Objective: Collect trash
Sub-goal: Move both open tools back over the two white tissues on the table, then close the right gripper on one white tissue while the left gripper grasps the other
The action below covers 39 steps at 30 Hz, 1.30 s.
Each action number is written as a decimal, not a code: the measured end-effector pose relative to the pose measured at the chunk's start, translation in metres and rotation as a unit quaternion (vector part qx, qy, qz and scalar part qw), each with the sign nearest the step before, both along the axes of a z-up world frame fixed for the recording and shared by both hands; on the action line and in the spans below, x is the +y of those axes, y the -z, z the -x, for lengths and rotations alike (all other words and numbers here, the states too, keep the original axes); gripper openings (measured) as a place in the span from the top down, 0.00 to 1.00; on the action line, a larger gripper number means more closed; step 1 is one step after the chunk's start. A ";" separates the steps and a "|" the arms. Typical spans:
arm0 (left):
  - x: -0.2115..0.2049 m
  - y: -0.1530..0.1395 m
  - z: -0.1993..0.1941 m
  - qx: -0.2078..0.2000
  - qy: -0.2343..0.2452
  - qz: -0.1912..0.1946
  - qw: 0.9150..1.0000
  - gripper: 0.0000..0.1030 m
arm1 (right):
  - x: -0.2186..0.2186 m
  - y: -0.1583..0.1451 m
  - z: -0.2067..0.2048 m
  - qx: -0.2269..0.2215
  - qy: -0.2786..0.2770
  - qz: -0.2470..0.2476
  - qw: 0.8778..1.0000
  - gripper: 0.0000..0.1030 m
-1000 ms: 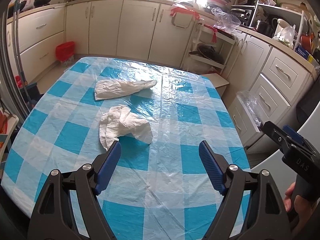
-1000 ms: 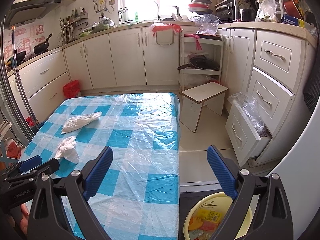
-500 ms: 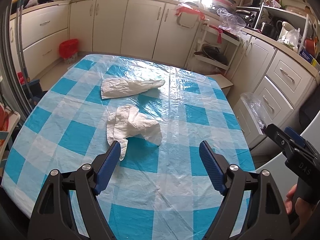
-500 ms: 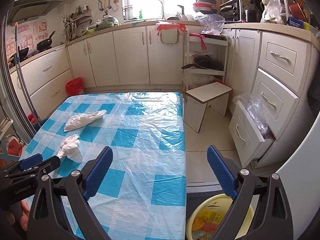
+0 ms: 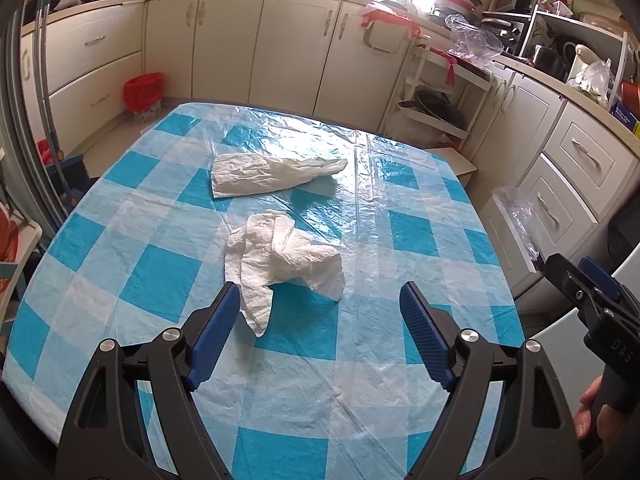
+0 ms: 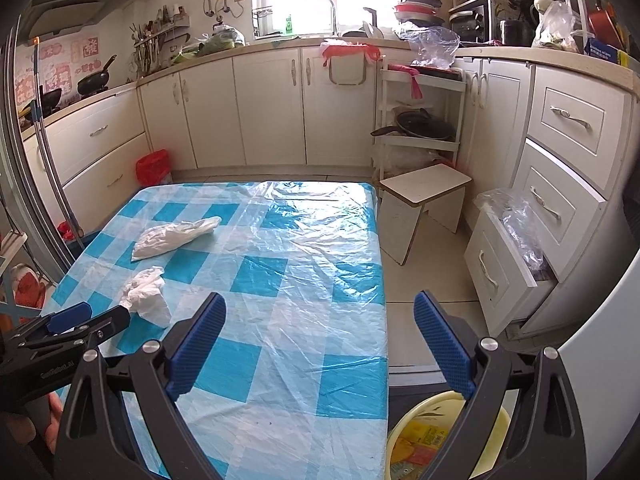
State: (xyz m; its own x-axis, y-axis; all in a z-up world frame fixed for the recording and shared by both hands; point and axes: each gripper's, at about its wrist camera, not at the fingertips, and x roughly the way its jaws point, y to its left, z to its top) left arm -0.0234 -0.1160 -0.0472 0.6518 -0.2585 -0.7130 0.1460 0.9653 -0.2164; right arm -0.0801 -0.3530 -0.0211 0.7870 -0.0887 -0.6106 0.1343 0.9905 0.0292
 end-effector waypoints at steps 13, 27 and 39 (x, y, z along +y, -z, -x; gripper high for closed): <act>0.007 0.018 -0.030 0.021 -0.009 -0.007 1.000 0.24 | 0.014 0.005 -0.020 0.011 -0.022 -0.018 1.000 0.12; 0.038 0.038 -0.057 0.057 -0.034 0.011 0.998 0.24 | 0.084 0.021 -0.148 0.078 -0.156 -0.027 0.984 0.09; 0.053 0.042 -0.059 0.062 -0.038 0.028 0.997 0.24 | 0.162 0.071 -0.225 0.165 -0.235 0.015 0.958 0.10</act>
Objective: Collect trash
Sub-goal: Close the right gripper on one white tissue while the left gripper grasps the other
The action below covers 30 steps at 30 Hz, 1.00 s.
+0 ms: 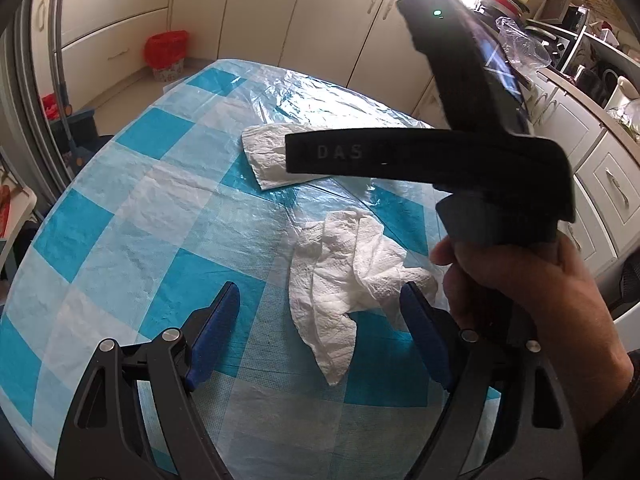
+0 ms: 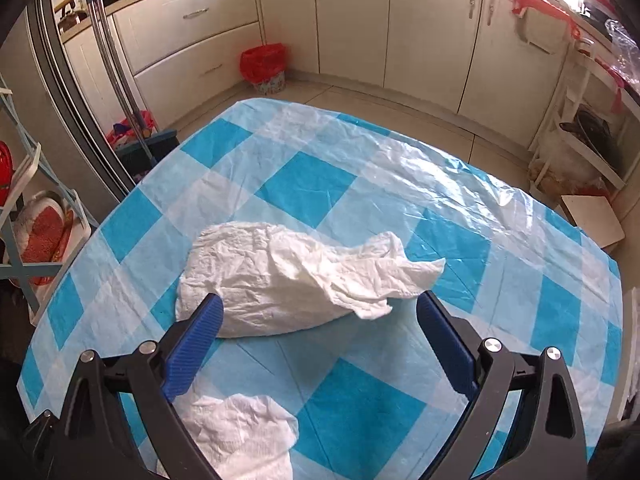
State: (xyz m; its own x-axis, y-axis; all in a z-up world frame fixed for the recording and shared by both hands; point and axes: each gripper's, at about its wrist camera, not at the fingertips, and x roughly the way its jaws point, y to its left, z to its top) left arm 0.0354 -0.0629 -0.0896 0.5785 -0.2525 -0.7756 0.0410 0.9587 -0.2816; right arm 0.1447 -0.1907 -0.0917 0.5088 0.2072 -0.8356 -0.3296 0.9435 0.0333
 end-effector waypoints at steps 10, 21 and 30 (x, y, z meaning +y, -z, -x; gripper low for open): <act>-0.001 -0.004 -0.002 -0.009 -0.001 -0.008 1.000 0.24 | -0.024 -0.001 0.000 -0.004 0.031 -0.009 0.999 0.95; -0.026 0.000 -0.022 -0.007 0.032 -0.044 0.998 0.37 | -0.100 -0.030 0.062 -0.029 0.083 -0.030 0.996 0.98; -0.034 -0.001 -0.018 -0.003 0.077 -0.051 0.996 0.91 | -0.122 -0.022 0.093 -0.010 0.094 -0.042 0.995 0.98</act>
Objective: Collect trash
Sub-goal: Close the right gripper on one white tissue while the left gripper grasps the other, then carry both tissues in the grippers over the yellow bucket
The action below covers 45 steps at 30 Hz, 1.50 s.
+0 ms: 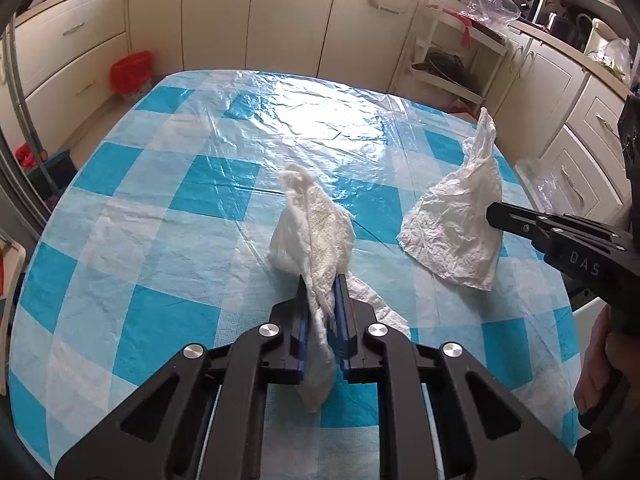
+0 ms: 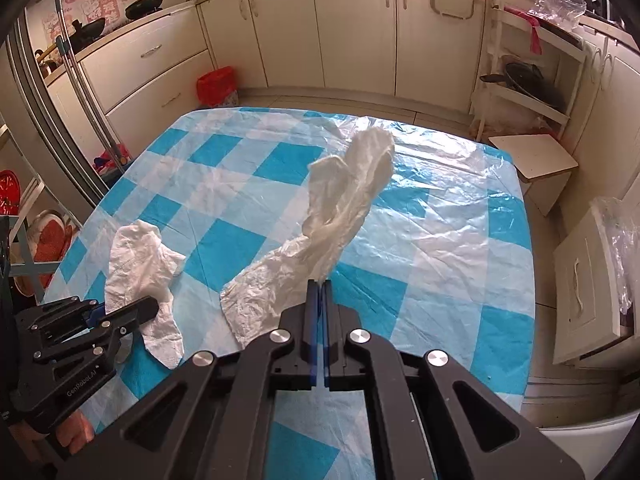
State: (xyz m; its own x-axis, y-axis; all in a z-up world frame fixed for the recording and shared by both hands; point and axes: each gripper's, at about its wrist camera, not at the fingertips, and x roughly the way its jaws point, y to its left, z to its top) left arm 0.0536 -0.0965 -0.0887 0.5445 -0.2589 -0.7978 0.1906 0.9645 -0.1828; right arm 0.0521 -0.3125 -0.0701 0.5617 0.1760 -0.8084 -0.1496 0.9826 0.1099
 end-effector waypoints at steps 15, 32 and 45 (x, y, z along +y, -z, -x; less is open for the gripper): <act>0.002 -0.053 0.060 -0.062 0.031 0.045 0.997 0.93 | -0.007 -0.045 0.116 -0.087 0.038 -0.110 0.989 0.98; -0.035 -0.093 0.127 -0.113 0.068 0.028 0.991 0.93 | -0.025 -0.074 0.180 -0.180 0.028 -0.112 0.977 0.98; -0.081 -0.102 0.146 -0.123 0.104 0.011 0.987 0.93 | -0.059 -0.073 0.211 -0.200 0.071 -0.106 0.972 0.98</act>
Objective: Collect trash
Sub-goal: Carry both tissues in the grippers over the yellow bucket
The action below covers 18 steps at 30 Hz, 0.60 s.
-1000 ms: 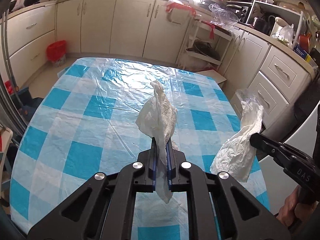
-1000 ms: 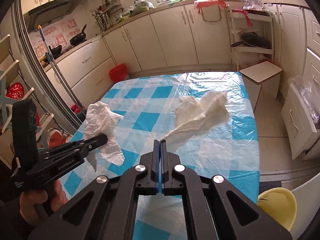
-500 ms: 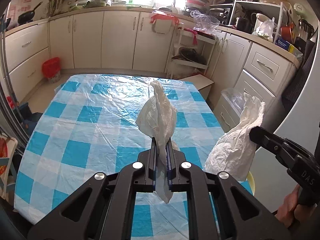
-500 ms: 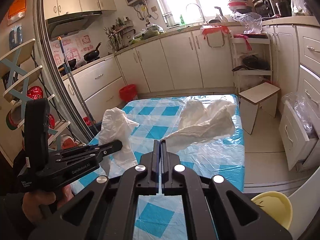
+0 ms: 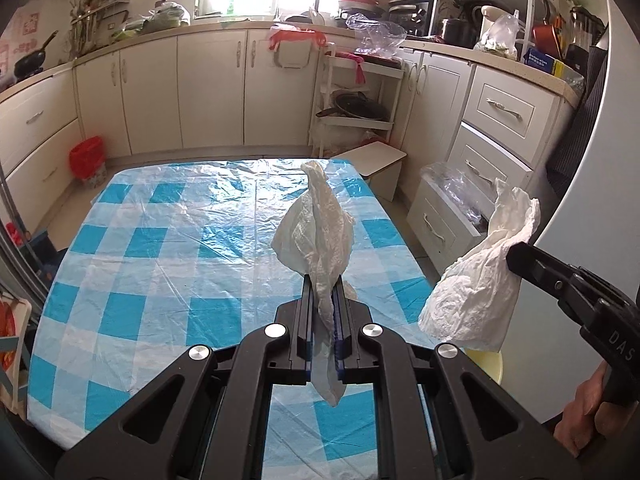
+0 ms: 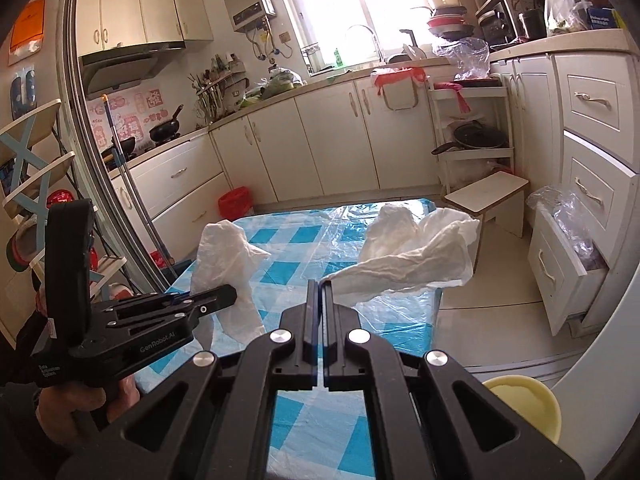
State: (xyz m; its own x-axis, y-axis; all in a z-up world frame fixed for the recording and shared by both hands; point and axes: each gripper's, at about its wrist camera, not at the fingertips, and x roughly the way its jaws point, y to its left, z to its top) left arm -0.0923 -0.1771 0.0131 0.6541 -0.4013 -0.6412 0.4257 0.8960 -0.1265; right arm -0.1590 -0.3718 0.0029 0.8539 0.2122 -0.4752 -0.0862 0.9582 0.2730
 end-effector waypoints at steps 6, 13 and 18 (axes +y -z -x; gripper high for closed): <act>-0.029 0.001 0.009 -0.001 0.025 -0.008 1.000 0.93 | -0.030 0.008 0.013 0.011 0.041 -0.015 0.999 0.98; -0.062 0.007 0.015 0.005 0.053 -0.011 0.999 0.93 | -0.059 0.025 0.020 0.051 0.090 -0.030 0.994 0.98; -0.088 0.013 0.019 0.011 0.074 -0.012 0.997 0.93 | -0.077 0.040 0.022 0.087 0.123 -0.045 0.988 0.98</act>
State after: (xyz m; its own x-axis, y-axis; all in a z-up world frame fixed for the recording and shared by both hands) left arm -0.1115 -0.2650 0.0000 0.5744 -0.4767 -0.6655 0.5510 0.8264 -0.1164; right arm -0.1808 -0.4489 -0.0372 0.7920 0.0566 -0.6079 0.2013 0.9158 0.3475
